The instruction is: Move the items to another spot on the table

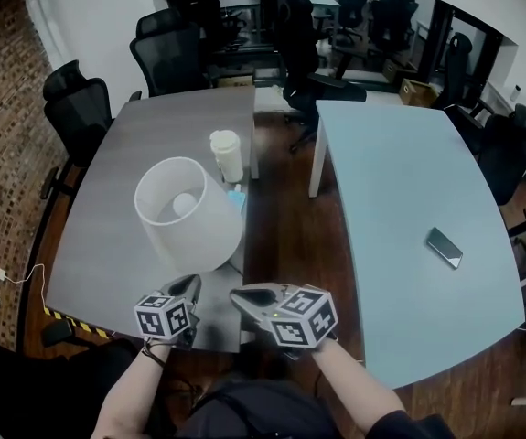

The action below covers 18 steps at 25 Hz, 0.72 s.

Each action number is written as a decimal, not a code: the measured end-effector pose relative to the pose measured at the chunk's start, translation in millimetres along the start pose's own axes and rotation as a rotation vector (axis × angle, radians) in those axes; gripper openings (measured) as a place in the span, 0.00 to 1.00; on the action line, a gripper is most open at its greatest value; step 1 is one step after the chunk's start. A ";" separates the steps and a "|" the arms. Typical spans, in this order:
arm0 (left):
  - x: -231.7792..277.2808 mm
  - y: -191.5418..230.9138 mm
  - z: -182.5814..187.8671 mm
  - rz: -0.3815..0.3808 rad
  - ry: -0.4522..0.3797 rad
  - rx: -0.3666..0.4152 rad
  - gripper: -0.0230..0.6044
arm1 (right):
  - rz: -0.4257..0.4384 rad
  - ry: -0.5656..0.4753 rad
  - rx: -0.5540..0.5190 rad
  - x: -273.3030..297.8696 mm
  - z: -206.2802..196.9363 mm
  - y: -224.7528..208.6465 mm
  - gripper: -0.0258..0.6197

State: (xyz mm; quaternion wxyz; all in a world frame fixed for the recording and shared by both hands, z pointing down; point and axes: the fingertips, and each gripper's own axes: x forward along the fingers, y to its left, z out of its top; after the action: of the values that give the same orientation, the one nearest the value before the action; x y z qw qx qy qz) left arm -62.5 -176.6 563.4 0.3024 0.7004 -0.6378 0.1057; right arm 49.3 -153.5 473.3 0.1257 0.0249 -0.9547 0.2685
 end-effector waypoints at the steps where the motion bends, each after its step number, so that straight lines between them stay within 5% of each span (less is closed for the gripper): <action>1: -1.9 0.6 2.9 0.010 -0.012 -0.003 0.06 | 0.001 0.005 -0.004 0.6 -0.5 -0.2 0.05; 5: -8.7 -4.3 8.7 0.051 -0.054 0.013 0.06 | 0.027 0.016 -0.016 -1.2 -0.7 2.9 0.05; 9: -9.7 -24.4 12.9 -0.003 -0.082 -0.019 0.06 | 0.051 0.020 0.037 -4.1 -7.7 1.3 0.05; 18: -19.0 -55.1 34.9 -0.016 -0.106 0.151 0.06 | 0.104 -0.049 0.202 -25.1 -5.3 -10.0 0.05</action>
State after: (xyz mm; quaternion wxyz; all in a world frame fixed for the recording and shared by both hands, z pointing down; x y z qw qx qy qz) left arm -21.1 -180.1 509.6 0.2154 0.7310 -0.6374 0.1135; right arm 76.0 -159.8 476.4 0.0849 -0.0052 -0.9255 0.3690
